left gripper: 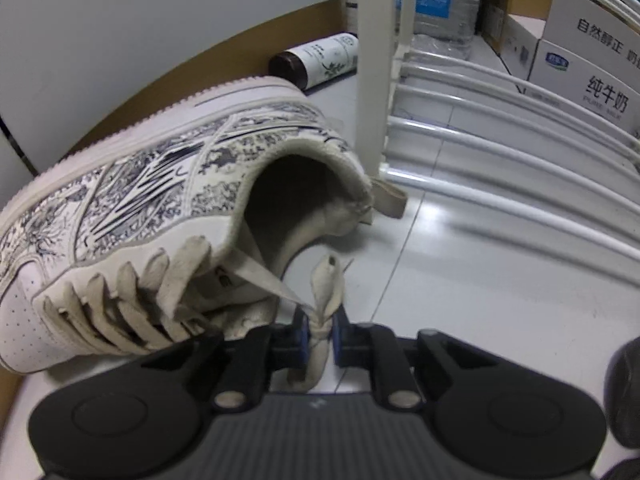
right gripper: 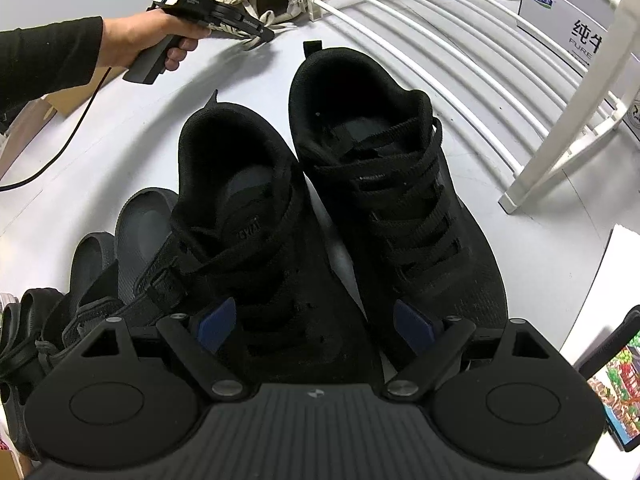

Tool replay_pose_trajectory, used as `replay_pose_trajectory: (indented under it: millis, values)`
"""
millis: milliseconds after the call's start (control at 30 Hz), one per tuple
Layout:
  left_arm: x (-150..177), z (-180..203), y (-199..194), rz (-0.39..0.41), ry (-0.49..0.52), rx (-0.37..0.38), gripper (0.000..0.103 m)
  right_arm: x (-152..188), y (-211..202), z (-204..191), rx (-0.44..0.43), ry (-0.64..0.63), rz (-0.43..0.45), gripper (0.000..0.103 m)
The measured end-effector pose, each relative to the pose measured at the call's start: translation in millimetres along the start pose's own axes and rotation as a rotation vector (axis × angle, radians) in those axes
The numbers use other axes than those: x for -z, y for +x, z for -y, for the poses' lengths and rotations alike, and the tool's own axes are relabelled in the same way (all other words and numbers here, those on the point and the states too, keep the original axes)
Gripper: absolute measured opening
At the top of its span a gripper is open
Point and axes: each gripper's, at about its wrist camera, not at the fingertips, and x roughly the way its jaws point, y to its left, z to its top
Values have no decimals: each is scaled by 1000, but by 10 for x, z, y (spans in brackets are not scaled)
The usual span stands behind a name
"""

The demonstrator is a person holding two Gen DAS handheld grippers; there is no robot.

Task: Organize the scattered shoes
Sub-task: 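Close the left tool on the printed sneaker's tongue and laces, then lift the printed sneaker off the floor with the left tool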

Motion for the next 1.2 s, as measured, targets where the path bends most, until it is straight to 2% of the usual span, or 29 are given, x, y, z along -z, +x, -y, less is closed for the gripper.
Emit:
replay_pose_trajectory:
  millis: [100, 233, 300, 533, 700, 900, 1200]
  values:
    - [-38, -135, -160, 36, -94, 11, 10, 25, -10, -2, -7, 11, 0, 90]
    - [-55, -439, -322, 61, -317, 68, 10, 79, -38, -63, -21, 2, -3, 90]
    - [-77, -521, -400, 85, -374, 80, 9, 117, -47, -99, -27, -10, -9, 90]
    - [-245, -669, -767, 192, -421, 127, 9, 120, -119, -133, -22, -17, 13, 90]
    - [-341, -876, -986, 208, -468, 128, 9, 76, -148, -184, -34, -11, 30, 90]
    - [-135, -1126, -1199, 233, -560, 136, 9, 119, -145, -267, -64, -4, 23, 90]
    - [124, -1376, -1767, 278, -560, 113, 9, 252, -191, -486, -75, -56, 10, 90]
